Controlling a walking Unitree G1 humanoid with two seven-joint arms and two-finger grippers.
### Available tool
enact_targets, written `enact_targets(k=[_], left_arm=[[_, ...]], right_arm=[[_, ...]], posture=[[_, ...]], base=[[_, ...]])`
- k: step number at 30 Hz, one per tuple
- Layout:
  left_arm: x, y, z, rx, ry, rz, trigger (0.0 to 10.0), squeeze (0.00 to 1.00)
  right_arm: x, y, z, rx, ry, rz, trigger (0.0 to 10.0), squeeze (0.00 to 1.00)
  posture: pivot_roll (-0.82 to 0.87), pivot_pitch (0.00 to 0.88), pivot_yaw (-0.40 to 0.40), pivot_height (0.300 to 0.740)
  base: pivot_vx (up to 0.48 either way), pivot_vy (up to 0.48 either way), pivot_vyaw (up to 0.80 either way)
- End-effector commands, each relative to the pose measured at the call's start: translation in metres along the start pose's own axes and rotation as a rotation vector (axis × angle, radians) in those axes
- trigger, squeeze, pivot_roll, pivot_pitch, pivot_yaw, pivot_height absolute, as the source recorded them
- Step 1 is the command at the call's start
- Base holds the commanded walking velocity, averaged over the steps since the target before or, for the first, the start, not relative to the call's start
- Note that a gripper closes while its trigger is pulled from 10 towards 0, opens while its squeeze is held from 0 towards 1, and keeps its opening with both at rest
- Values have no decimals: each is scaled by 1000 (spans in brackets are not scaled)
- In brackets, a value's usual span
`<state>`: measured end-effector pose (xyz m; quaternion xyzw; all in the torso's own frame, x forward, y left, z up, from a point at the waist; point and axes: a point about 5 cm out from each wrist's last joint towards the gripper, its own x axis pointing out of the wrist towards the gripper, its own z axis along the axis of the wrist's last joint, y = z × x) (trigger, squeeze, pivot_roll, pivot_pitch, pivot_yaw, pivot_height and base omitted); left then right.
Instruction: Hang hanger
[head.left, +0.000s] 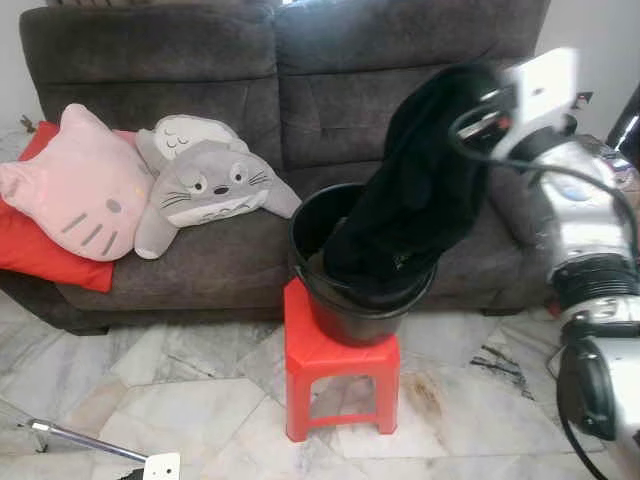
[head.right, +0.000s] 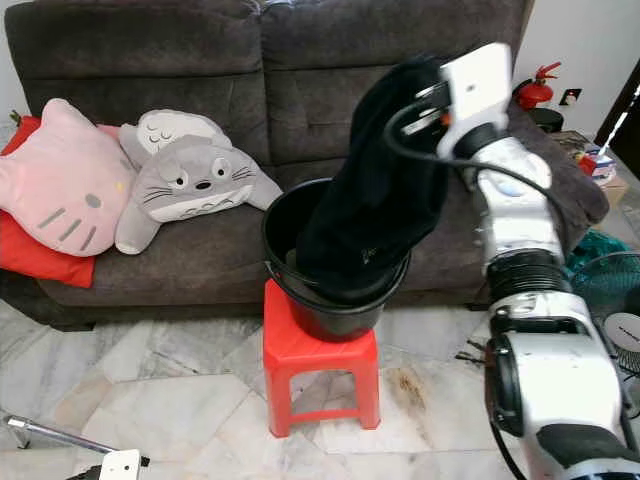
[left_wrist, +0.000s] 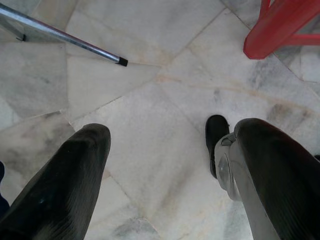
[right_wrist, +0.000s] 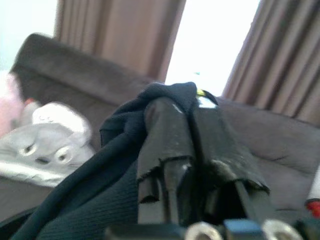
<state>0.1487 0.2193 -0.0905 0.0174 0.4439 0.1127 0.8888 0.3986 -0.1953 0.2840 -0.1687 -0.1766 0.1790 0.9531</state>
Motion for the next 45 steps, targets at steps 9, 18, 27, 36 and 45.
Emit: enact_targets(k=[9, 18, 27, 36, 45], left_arm=[[-1, 5, -6, 7, 26, 5, 10000, 0], [-2, 3, -7, 8, 31, 1, 10000, 0], [-2, 5, -8, 12, 31, 2, 10000, 0], [-2, 6, -9, 11, 32, 4, 10000, 0], [-2, 5, -7, 17, 30, -2, 10000, 0]], right_arm=[[-12, 91, -30, 10, 53, 628, 0, 0], [-33, 110, -54, 34, 144, 775, 0, 0], [-21, 88, -49, 3, 121, 538, 0, 0], [-13, 47, -45, 15, 121, 107, 0, 0], [-22, -40, -20, -33, 144, -317, 0, 0]], posture=[[-184, 0, 84, 740], [-182, 0, 82, 740], [-183, 0, 83, 740], [-178, 0, 84, 740], [-201, 0, 93, 740]], base=[[0, 0, 0], [0, 0, 0], [0, 0, 0], [0, 0, 0], [0, 0, 0]])
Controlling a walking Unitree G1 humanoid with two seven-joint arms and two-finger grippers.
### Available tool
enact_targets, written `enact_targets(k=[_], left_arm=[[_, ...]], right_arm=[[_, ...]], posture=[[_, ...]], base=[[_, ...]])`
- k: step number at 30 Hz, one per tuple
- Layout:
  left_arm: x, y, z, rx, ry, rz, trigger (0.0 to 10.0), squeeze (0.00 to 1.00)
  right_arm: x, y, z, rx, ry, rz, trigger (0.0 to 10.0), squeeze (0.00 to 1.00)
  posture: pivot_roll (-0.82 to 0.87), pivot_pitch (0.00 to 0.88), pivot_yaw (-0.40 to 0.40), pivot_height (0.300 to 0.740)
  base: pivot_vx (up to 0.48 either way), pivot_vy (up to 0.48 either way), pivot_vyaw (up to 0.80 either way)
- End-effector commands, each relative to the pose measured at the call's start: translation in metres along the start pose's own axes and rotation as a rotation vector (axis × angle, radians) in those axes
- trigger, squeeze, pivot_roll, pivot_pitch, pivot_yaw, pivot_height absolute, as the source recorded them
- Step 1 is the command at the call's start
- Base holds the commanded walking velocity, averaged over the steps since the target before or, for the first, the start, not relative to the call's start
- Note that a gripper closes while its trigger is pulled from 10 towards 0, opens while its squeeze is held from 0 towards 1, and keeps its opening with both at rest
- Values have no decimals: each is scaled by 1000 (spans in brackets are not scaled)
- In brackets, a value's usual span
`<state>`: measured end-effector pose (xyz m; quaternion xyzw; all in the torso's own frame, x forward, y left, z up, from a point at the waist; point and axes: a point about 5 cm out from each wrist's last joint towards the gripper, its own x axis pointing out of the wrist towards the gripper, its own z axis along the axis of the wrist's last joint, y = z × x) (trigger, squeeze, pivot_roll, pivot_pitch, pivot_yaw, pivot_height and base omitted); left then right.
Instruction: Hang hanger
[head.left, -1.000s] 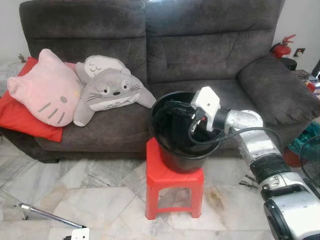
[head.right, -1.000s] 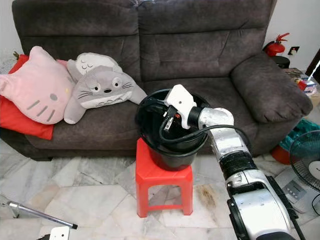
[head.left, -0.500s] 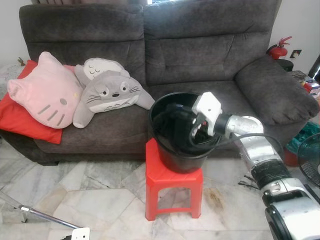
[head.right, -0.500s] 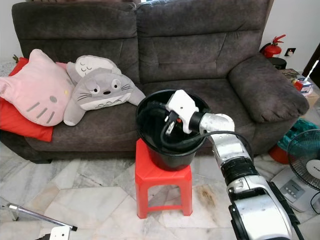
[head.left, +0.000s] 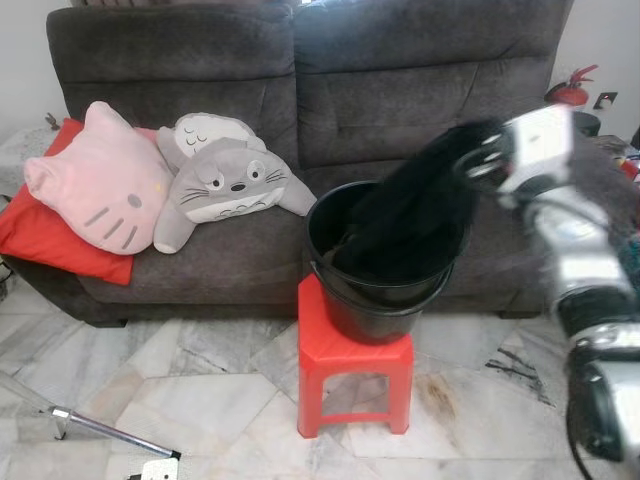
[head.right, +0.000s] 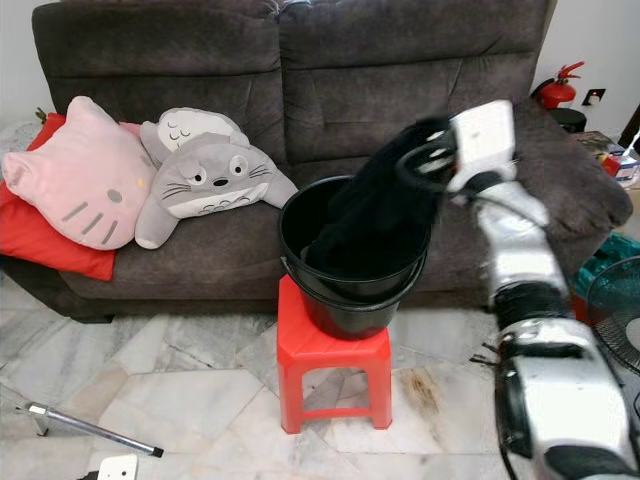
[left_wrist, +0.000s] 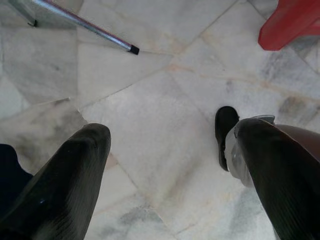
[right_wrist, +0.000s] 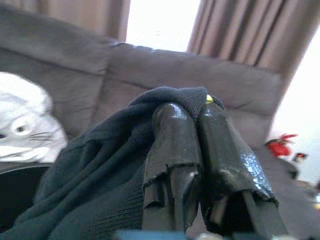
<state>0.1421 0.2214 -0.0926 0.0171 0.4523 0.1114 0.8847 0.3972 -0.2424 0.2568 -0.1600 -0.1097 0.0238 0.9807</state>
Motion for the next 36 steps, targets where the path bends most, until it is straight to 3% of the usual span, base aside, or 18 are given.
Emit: enact_targets(k=[1, 7, 10, 17, 18, 20, 21, 22, 26, 31, 34, 35, 36], left_arm=[[0, 2, -1, 14, 12, 0, 10000, 0], [0, 3, 0, 17, 13, 3, 10000, 0], [0, 5, 0, 16, 13, 5, 10000, 0], [0, 5, 0, 15, 13, 2, 10000, 0], [0, 5, 0, 14, 13, 2, 10000, 0], [0, 5, -1, 15, 14, 2, 10000, 0], [0, 5, -1, 15, 14, 2, 10000, 0], [0, 5, -1, 16, 16, 3, 10000, 0], [0, 5, -2, 15, 17, 5, 10000, 0], [0, 3, -2, 15, 20, 4, 10000, 0], [0, 3, -2, 15, 20, 4, 10000, 0], [0, 2, -3, 15, 23, 2, 10000, 0], [0, 2, -3, 15, 23, 2, 10000, 0]], right_arm=[[5, -8, 16, -18, -47, -32, 0, 0], [10, -44, 54, -66, -116, -175, 0, 0], [11, -63, 79, -143, -145, -242, 0, 0], [16, -65, 98, -172, -169, -231, 0, 0], [18, -61, 99, -167, -171, -204, 0, 0], [25, -33, 90, -177, -146, -22, 0, 0], [25, -33, 90, -177, -146, -22, 0, 0], [27, -14, 79, -194, -128, 82, 0, 0], [26, 24, 55, -215, -89, 273, 0, 0], [16, 57, 23, -203, -32, 480, 0, 0], [16, 57, 23, -201, -32, 490, 0, 0], [8, 71, 11, -191, -21, 599, 0, 0], [8, 71, 11, -191, -21, 599, 0, 0]], posture=[[-201, 0, 93, 740], [-214, 0, 101, 740], [-220, 0, 102, 740], [-227, 0, 100, 740], [-227, 0, 100, 740], [-225, 0, 100, 740], [-225, 0, 100, 740], [-221, 0, 100, 740], [-211, 0, 100, 740], [-209, 0, 100, 740], [-209, 0, 100, 740], [-207, 0, 98, 740], [-207, 0, 98, 740]], base=[[0, 0, 0], [0, 0, 0], [0, 0, 0], [0, 0, 0], [0, 0, 0], [0, 0, 0], [0, 0, 0], [0, 0, 0], [0, 0, 0], [0, 0, 0], [0, 0, 0], [0, 0, 0], [0, 0, 0]])
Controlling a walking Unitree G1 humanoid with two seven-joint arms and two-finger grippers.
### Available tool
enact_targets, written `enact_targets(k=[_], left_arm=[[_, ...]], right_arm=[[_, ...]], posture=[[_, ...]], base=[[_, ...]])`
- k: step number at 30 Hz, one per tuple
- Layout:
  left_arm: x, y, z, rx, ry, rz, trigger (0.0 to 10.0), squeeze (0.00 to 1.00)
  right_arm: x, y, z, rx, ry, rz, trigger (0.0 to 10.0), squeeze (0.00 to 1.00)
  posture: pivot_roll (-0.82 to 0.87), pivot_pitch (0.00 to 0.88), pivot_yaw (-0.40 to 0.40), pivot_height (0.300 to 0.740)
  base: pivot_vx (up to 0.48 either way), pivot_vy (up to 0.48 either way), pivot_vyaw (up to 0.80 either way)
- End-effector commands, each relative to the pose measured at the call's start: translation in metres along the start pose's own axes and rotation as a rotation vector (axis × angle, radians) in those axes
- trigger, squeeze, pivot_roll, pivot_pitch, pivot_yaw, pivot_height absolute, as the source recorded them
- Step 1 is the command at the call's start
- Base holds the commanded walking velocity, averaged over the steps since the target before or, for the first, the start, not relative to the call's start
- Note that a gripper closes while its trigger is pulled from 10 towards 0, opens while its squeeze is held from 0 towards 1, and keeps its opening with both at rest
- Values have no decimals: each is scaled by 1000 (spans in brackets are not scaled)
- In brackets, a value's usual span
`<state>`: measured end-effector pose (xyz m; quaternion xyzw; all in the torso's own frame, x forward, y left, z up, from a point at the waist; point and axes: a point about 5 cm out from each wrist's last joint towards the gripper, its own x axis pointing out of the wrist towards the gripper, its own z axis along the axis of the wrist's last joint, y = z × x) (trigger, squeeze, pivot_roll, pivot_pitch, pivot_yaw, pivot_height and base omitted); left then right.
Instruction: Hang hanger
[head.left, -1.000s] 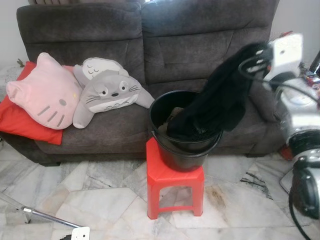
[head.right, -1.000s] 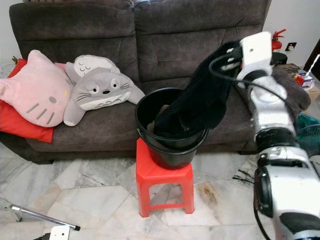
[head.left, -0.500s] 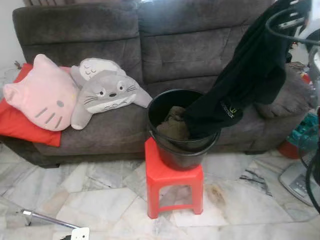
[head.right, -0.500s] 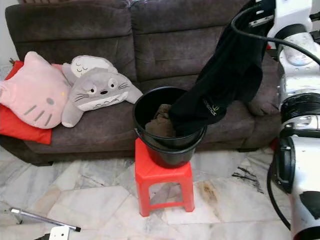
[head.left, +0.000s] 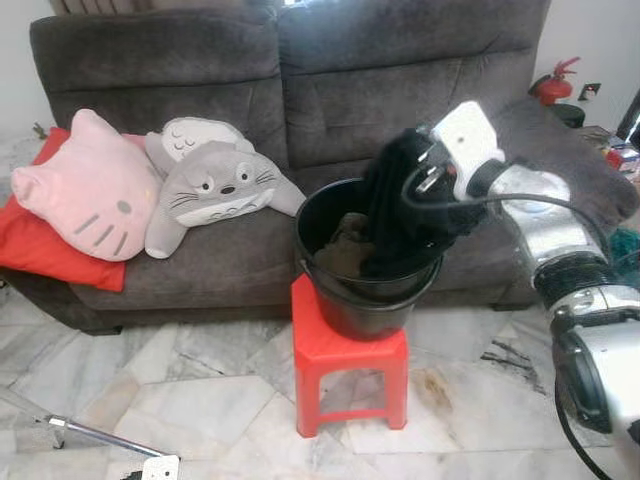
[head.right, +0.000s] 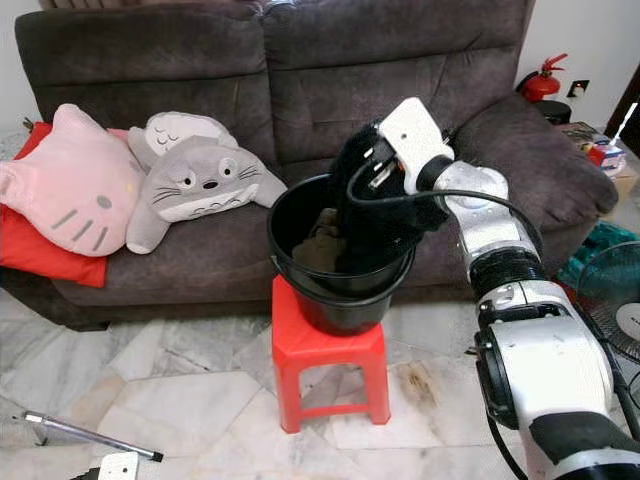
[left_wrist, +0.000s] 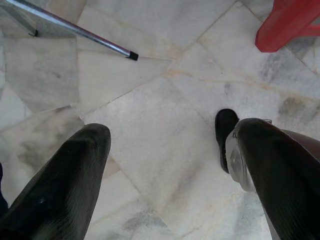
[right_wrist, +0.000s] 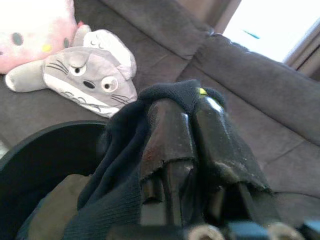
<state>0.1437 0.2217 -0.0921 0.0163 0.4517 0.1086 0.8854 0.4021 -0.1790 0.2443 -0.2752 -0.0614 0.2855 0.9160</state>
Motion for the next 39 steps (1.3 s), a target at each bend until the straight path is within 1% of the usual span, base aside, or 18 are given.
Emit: enact_targets(k=[1, 5, 6, 11, 19, 20, 21, 22, 23, 25, 26, 32, 33, 34, 35, 37, 38, 39], left_arm=[[-1, 2, -5, 13, 28, 6, 10000, 0], [-1, 3, -6, 15, 36, 2, 10000, 0], [-1, 3, -6, 15, 36, 2, 10000, 0], [-1, 4, -8, 15, 41, 0, 10000, 0], [-2, 1, -8, 18, 43, -4, 10000, 0], [-1, 1, -8, 18, 43, -5, 10000, 0], [-1, 0, -8, 18, 43, -5, 10000, 0], [-1, 0, -8, 18, 42, -6, 10000, 0], [-1, -1, -8, 18, 41, -6, 10000, 0], [-1, -1, -8, 18, 40, -7, 10000, 0], [-1, 0, -8, 18, 40, -7, 10000, 0], [-2, 0, -8, 19, 40, -5, 10000, 0], [-2, 1, -8, 19, 41, -5, 10000, 0], [-2, 1, -8, 20, 41, -5, 10000, 0], [-2, 1, -8, 19, 41, -4, 10000, 0], [-2, 2, -8, 19, 42, -4, 10000, 0], [-2, 2, -9, 20, 43, -3, 10000, 0], [-2, 2, -9, 21, 43, -3, 10000, 0]], right_arm=[[4, 21, -3, 6, -28, 124, 0, 0], [-2, 52, -13, 25, -58, 344, 0, 0], [-2, 52, -13, 25, -58, 344, 0, 0], [-10, 79, -15, 30, -81, 539, 0, 0], [-12, 82, -23, 38, -45, 520, 0, 0], [-12, 81, -23, 44, -38, 505, 1569, 0], [-12, 81, -24, 50, -29, 492, 1961, 0], [-12, 81, -27, 56, -8, 467, 3490, 0], [-12, 81, -28, 57, -1, 460, 3490, 0], [-12, 83, -32, 57, 15, 460, 5412, 0], [-12, 84, -33, 58, 22, 461, 10000, 0], [-13, 88, -36, 66, 34, 468, 10000, 0], [-13, 90, -37, 75, 34, 475, 10000, 376], [-13, 91, -37, 81, 34, 480, 10000, 376], [-13, 93, -37, 87, 35, 486, 10000, 769], [-13, 93, -37, 87, 35, 487, 10000, 769], [-13, 93, -37, 86, 35, 481, 10000, 1000], [-13, 93, -36, 86, 35, 477, 10000, 1000]], posture=[[-208, 0, 98, 740], [-212, 0, 99, 740], [-212, 0, 99, 740], [-210, 0, 96, 740], [-208, 0, 96, 740], [-208, 0, 96, 740], [-206, 0, 94, 740], [-205, 0, 94, 740], [-204, 0, 94, 740], [-204, 0, 94, 740], [-202, 0, 94, 740], [-202, 0, 94, 740], [-201, 0, 94, 740], [-201, 0, 94, 740], [-201, 0, 94, 740], [-201, 0, 94, 740], [-202, 0, 94, 740], [-202, 0, 94, 740]], base=[[0, 0, 0], [0, 0, 0], [0, 0, 0], [0, 0, 0], [0, 0, 0], [0, 0, 0], [0, 0, 0], [0, 0, 0], [0, 0, 0], [0, 0, 0], [0, 0, 0], [0, 0, 0], [0, 0, 0], [0, 0, 0], [0, 0, 0], [0, 0, 0], [0, 0, 0], [0, 0, 0]])
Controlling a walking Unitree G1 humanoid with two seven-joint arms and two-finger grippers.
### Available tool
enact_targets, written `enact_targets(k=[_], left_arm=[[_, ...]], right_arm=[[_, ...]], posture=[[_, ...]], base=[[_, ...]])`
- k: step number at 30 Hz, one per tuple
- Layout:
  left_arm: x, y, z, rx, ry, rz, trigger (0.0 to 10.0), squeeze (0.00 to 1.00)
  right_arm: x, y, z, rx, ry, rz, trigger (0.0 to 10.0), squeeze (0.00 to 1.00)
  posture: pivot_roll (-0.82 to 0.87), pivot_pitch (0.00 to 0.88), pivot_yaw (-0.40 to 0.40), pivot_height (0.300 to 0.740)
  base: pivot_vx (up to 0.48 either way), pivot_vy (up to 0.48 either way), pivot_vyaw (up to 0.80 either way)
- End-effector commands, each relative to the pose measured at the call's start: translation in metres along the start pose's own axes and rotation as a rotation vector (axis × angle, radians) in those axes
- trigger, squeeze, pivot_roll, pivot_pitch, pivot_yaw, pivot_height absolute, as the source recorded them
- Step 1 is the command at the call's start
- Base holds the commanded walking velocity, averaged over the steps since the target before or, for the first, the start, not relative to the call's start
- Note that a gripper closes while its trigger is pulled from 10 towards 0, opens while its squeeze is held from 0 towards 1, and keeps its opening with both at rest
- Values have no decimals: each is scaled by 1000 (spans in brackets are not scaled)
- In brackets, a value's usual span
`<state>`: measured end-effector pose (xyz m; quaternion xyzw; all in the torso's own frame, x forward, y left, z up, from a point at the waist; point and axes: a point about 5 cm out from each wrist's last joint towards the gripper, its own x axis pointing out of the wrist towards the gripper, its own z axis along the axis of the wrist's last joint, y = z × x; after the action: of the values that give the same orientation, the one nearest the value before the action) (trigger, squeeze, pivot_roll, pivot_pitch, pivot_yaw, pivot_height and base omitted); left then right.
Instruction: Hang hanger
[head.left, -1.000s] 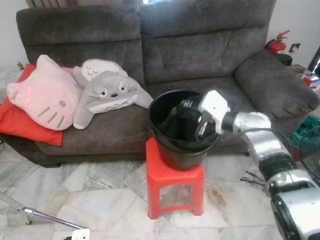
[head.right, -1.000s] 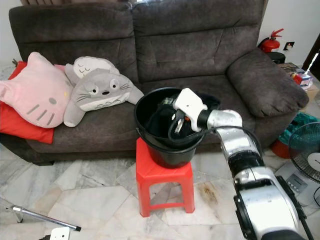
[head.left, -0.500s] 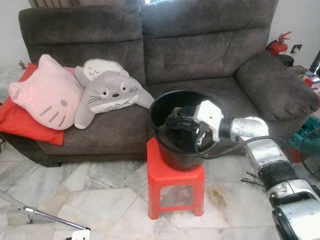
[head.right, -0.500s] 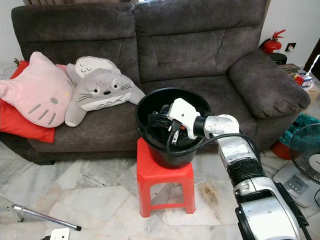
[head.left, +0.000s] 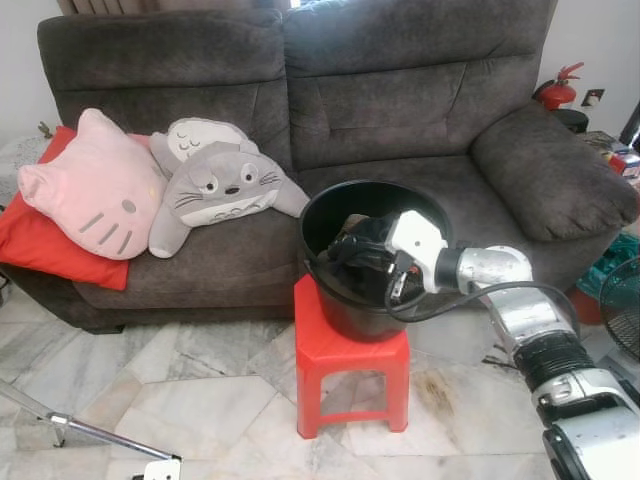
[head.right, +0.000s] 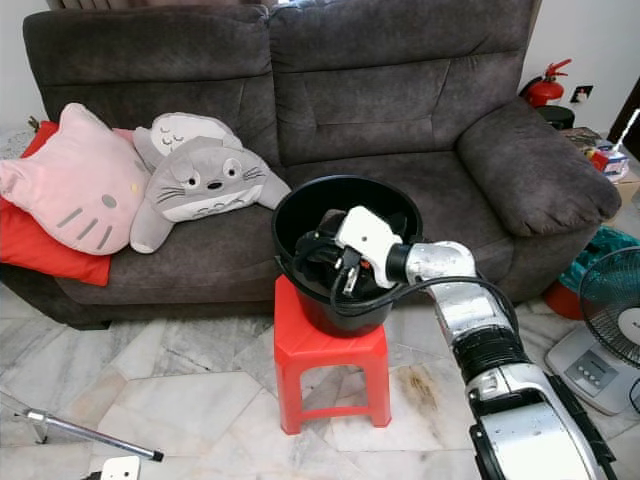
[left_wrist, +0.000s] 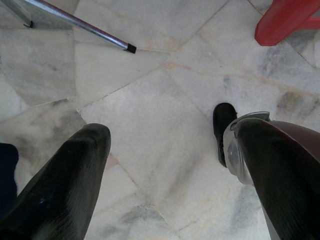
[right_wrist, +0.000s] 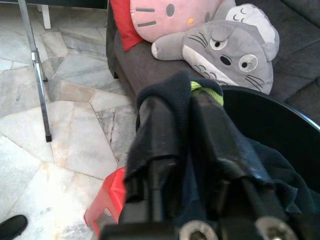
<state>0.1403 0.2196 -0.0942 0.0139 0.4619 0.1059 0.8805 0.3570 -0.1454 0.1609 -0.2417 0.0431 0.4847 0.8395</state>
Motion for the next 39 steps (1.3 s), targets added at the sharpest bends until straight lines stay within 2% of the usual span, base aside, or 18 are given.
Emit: enact_targets(k=[1, 9, 22, 25, 27, 32, 33, 39], left_arm=[[-1, 4, -5, 21, 22, 3, 10000, 0], [-1, 6, -6, 23, 24, 5, 10000, 0], [-1, 2, -6, 25, 26, 1, 10000, 0], [-1, 2, -6, 24, 27, 1, 10000, 0], [-2, 3, -7, 24, 31, 0, 10000, 0], [-2, 3, -8, 25, 33, -1, 10000, 0], [-2, 3, -8, 26, 35, -2, 10000, 0], [-2, 3, -9, 26, 38, -3, 10000, 0]], right_arm=[[4, 2, 6, -23, -14, 5, 10000, 1000], [4, 0, 12, -29, -31, -21, 10000, 1000], [5, 9, 9, -16, -31, 26, 10000, 1000], [5, 11, 7, -14, -6, 44, 10000, 1000], [5, 12, -1, -39, 66, 33, 10000, 1000], [6, 13, -3, -44, 85, 28, 10000, 1000], [6, 14, -5, -42, 99, 32, 10000, 0], [7, 16, -8, -39, 121, 38, 10000, 0]], posture=[[-203, 0, 94, 740], [-204, 0, 94, 740], [-205, 0, 93, 740], [-205, 0, 93, 740], [-205, 0, 93, 740], [-206, 0, 93, 740], [-203, 0, 92, 740], [-203, 0, 92, 740]], base=[[0, 0, 0], [0, 0, 0], [0, 0, 0], [0, 0, 0], [0, 0, 0], [0, 0, 0], [0, 0, 0], [0, 0, 0]])
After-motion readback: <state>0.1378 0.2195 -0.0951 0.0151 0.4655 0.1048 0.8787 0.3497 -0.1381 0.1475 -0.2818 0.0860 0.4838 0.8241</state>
